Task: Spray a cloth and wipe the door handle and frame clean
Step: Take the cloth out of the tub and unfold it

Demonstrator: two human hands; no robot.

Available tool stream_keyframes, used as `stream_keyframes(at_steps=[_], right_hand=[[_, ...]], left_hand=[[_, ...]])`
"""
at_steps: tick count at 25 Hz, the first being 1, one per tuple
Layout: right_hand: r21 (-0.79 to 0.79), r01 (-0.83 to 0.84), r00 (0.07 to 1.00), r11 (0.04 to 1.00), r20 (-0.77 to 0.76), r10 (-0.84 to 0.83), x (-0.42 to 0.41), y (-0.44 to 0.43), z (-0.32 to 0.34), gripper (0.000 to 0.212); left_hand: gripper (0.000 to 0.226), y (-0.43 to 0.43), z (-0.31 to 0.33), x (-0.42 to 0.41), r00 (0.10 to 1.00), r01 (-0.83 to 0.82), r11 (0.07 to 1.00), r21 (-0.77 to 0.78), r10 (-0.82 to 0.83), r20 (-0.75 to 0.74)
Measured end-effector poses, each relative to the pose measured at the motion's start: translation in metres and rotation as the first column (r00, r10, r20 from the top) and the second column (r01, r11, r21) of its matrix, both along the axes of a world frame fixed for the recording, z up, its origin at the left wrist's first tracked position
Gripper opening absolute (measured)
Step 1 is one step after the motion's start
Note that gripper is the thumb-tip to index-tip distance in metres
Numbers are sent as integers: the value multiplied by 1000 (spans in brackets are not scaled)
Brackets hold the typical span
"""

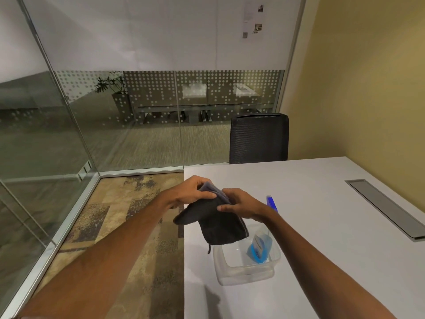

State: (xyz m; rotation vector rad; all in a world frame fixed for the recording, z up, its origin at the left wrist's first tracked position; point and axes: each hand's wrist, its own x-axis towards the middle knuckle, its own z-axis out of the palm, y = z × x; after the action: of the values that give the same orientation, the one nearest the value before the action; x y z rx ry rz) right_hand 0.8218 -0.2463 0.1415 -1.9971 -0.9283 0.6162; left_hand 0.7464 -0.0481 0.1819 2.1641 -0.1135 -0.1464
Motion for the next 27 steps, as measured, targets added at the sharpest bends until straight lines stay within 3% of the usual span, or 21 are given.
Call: stream_keyframes(at_steps=[7, 15, 21, 23, 25, 27], right_hand=[[100, -9, 991, 995, -135, 22, 1, -9, 10, 18], [192, 63, 988, 979, -152, -33, 5, -19, 7, 15], [234, 188, 982, 954, -20, -189, 6, -32, 9, 25], [382, 360, 916, 851, 29, -400, 8, -46, 4, 28], [528, 560, 777, 638, -67, -626, 11, -67, -6, 30], [550, 682, 666, 481, -196, -720, 11, -94, -24, 41]], left_hand=[[22, -1, 50, 16, 980, 116, 932, 343, -164, 115], [24, -9, 81, 30, 975, 211, 912, 352, -224, -6], [23, -17, 98, 40, 975, 212, 914, 346, -220, -18], [24, -17, 105, 45, 978, 200, 921, 335, -207, -13], [22, -17, 111, 49, 979, 193, 919, 343, -205, -1], [18, -17, 115, 52, 980, 177, 916, 361, -197, 19]])
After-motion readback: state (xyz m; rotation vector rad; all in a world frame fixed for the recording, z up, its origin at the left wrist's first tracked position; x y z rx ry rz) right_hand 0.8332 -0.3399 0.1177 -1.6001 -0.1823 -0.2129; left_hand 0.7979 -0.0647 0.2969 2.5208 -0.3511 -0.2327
